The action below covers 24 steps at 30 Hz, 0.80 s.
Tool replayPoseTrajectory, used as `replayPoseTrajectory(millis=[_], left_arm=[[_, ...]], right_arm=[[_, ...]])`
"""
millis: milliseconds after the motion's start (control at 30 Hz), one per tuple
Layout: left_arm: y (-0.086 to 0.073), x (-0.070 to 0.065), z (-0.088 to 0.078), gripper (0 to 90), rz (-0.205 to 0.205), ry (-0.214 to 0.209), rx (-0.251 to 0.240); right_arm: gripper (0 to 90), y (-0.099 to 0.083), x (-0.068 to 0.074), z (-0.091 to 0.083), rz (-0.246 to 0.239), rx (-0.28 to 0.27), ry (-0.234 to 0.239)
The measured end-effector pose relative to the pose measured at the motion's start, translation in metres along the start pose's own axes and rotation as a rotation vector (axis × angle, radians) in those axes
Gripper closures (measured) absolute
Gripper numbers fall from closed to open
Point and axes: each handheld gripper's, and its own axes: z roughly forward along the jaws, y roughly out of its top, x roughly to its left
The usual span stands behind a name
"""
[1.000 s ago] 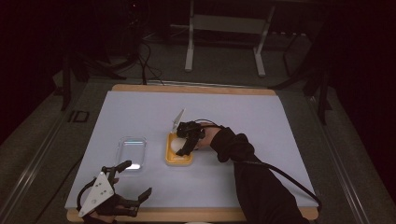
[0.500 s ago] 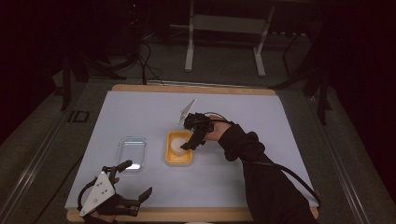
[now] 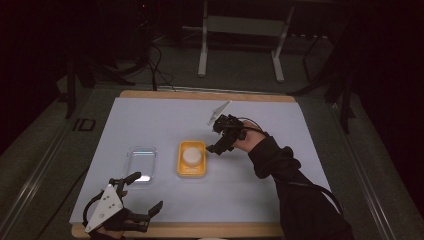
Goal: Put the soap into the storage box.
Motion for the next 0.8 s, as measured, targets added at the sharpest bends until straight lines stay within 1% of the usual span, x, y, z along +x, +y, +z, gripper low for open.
replayPoseTrajectory(millis=[33, 67, 100, 133, 200, 233, 267, 300, 367, 467, 500, 600, 667, 700, 800], left_arm=[[0.000, 0.000, 0.000, 0.1, 0.000, -0.001, -0.001], [0.000, 0.000, 0.000, 0.1, -0.001, -0.001, -0.003], [0.000, 0.000, 0.000, 0.1, -0.001, 0.000, -0.004], [0.000, 0.000, 0.000, 0.1, 0.000, -0.001, -0.004], [0.000, 0.000, 0.000, 0.1, 0.000, 0.000, -0.001], [0.000, 0.000, 0.000, 0.1, 0.000, 0.000, 0.000], [0.000, 0.000, 0.000, 0.1, 0.001, 0.000, 0.001], [0.000, 0.000, 0.000, 0.1, 0.000, 0.000, 0.000], [0.000, 0.000, 0.000, 0.1, 0.002, 0.000, 0.004], [0.000, 0.000, 0.000, 0.1, 0.003, 0.000, 0.004], [0.000, 0.000, 0.000, 0.1, 0.003, 0.000, 0.005], [0.000, 0.000, 0.000, 0.1, 0.004, -0.001, 0.006], [0.000, 0.000, 0.000, 0.1, 0.004, -0.001, 0.006], [0.000, 0.000, 0.001, 0.1, 0.003, -0.002, 0.007], [-0.001, 0.000, 0.001, 0.1, 0.004, -0.002, 0.009]], right_arm=[[13.1, -0.003, -0.002, -0.004, 0.022, -0.008, -0.006], [13.4, -0.006, -0.003, -0.006, 0.025, -0.017, -0.013], [13.5, -0.012, -0.006, -0.012, 0.060, -0.022, -0.023], [13.5, -0.012, -0.006, -0.012, 0.060, -0.022, -0.023], [13.5, -0.019, -0.008, -0.016, 0.082, -0.019, -0.046], [13.5, -0.021, -0.009, -0.017, 0.087, -0.020, -0.050], [13.5, -0.028, -0.010, -0.019, 0.096, -0.020, -0.080], [13.5, -0.031, -0.011, -0.021, 0.102, -0.018, -0.094], [13.4, -0.034, -0.011, -0.022, 0.109, -0.020, -0.099], [13.2, -0.044, -0.013, -0.027, 0.130, -0.040, -0.109], [12.9, -0.050, -0.013, -0.030, 0.138, -0.050, -0.132], [12.8, -0.060, -0.013, -0.036, 0.175, -0.076, -0.148], [12.8, -0.064, -0.013, -0.038, 0.184, -0.083, -0.148], [12.8, -0.071, -0.012, -0.041, 0.212, -0.094, -0.149], [12.8, -0.081, -0.009, -0.047, 0.242, -0.100, -0.175]])
